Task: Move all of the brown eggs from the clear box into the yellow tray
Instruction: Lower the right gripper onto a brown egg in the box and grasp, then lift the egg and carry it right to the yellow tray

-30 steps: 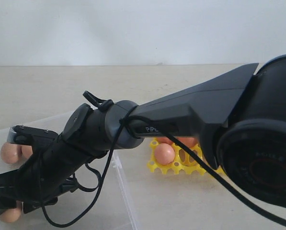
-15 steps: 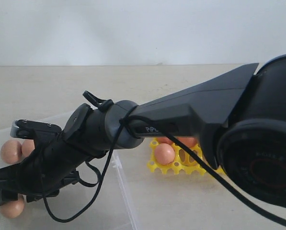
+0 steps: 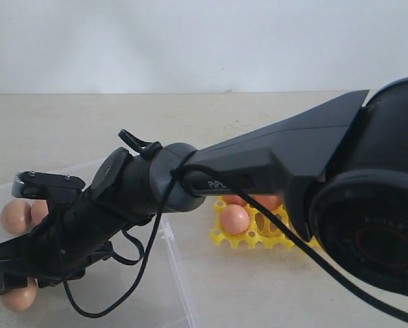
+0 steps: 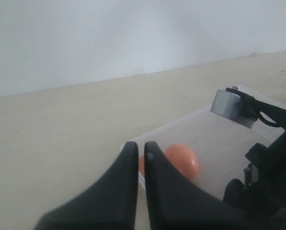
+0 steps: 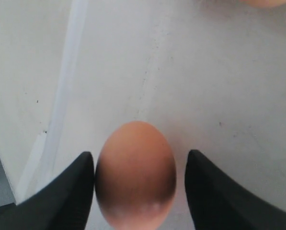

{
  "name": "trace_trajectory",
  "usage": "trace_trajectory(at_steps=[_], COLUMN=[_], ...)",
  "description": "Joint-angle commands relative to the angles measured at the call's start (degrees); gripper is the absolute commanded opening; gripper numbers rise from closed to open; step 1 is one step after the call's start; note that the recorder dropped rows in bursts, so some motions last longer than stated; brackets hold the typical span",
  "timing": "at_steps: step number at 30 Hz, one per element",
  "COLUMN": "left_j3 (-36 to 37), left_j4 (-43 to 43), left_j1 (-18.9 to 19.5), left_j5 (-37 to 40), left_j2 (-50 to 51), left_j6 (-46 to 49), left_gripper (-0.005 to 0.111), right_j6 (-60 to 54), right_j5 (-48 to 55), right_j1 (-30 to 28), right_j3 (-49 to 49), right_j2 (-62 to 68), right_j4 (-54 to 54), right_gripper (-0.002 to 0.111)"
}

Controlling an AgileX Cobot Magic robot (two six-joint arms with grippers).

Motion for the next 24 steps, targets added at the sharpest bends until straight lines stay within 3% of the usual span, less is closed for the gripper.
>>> trace_trajectory(at_steps=[1,6,7,15,24], left_j3=[0.21,0.21,0.21,0.21,0.21], left_j4=[-0.40,-0.40,-0.40,-0.40,-0.40], left_j1=[-0.17,-0.17,-0.17,-0.17,-0.17], left_j5=[-0.42,-0.42,-0.42,-0.42,-0.42], left_j2=[-0.15,-0.15,-0.15,-0.15,-0.15], left_j6=[-0.03,-0.03,-0.03,-0.03,-0.03], left_gripper=[0.004,0.004,0.004,0.004,0.004], right_j6=[-0.57,-0.57,-0.57,-0.43,3.97], right_j5=[1.78,4.22,4.22,2.22,-8.32], right_j1=[0.06,0.06,0.06,-0.04,-0.04], right_j3=[-0.18,-0.18,-0.18,-0.18,-0.18], right_j2=[0.04,0.04,0.04,-0.42,-5.63], right_j4=[-0.51,-0.61,-0.61,-0.73,-4.16], right_gripper=[0.043,0.003,0.000,0.000,0.000])
